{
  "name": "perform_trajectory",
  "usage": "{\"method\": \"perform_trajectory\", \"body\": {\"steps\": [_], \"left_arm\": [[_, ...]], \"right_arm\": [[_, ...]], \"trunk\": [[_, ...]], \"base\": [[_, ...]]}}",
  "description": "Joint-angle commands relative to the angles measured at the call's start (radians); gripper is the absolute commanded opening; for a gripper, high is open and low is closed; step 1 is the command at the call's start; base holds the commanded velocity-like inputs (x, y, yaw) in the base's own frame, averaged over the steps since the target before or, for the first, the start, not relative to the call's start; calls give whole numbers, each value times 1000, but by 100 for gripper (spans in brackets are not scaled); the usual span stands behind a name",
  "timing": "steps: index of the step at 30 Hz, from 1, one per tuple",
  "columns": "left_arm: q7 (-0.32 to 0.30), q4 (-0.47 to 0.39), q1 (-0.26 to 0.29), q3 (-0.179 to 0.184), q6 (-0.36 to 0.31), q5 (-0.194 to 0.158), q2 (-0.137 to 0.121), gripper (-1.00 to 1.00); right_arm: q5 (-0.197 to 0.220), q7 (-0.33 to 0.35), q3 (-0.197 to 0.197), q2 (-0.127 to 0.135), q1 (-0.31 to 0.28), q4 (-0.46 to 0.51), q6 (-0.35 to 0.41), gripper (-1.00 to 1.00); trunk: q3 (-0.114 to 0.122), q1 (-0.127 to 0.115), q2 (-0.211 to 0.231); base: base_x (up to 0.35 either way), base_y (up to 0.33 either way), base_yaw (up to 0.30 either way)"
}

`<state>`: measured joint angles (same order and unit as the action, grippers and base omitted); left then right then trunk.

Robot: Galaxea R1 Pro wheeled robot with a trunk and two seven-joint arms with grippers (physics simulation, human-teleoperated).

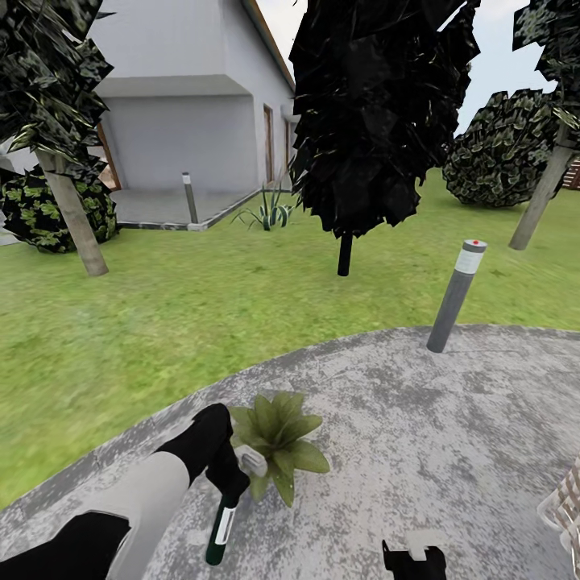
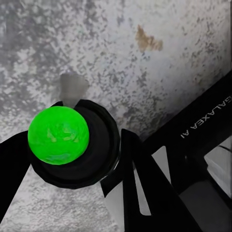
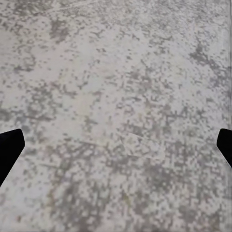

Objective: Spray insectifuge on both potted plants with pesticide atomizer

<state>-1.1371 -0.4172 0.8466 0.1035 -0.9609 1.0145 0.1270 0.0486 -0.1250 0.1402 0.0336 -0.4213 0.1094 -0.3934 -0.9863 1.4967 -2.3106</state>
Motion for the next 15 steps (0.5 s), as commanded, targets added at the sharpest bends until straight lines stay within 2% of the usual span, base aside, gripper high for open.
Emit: {"method": "perform_trajectory", "body": {"steps": [1,6,8,9,12,13,15], "left_arm": [[-10,-2,0,2,-6,9,3,-100],[-8,-30,-5,3,-6,9,3,-100],[-1,-40,-58,5,-2,9,-1,-100],[27,-42,-85,4,9,8,1,-100],[50,-47,-97,-1,24,6,6,-100],[52,-105,-97,1,22,-26,15,-100],[52,-161,-91,4,17,-59,19,-100]], "right_arm": [[5,-5,9,1,-1,-1,-2,100],[5,-5,9,1,-1,-1,-2,100],[5,-5,9,1,-1,-1,-2,100],[5,-5,9,1,-1,-1,-2,100],[5,-5,9,-2,-1,-1,-2,100],[5,-5,9,-3,-1,-1,-2,100],[5,-5,9,-5,-1,-1,-2,100]], "trunk": [[-1,0,0],[-1,0,0],[-1,0,0],[-1,0,0],[-1,0,0],[-1,0,0],[-1,0,0]], "base": [[0,0,0],[0,0,0],[0,0,0],[0,0,0],[0,0,0],[0,0,0],[0,0,0]]}}
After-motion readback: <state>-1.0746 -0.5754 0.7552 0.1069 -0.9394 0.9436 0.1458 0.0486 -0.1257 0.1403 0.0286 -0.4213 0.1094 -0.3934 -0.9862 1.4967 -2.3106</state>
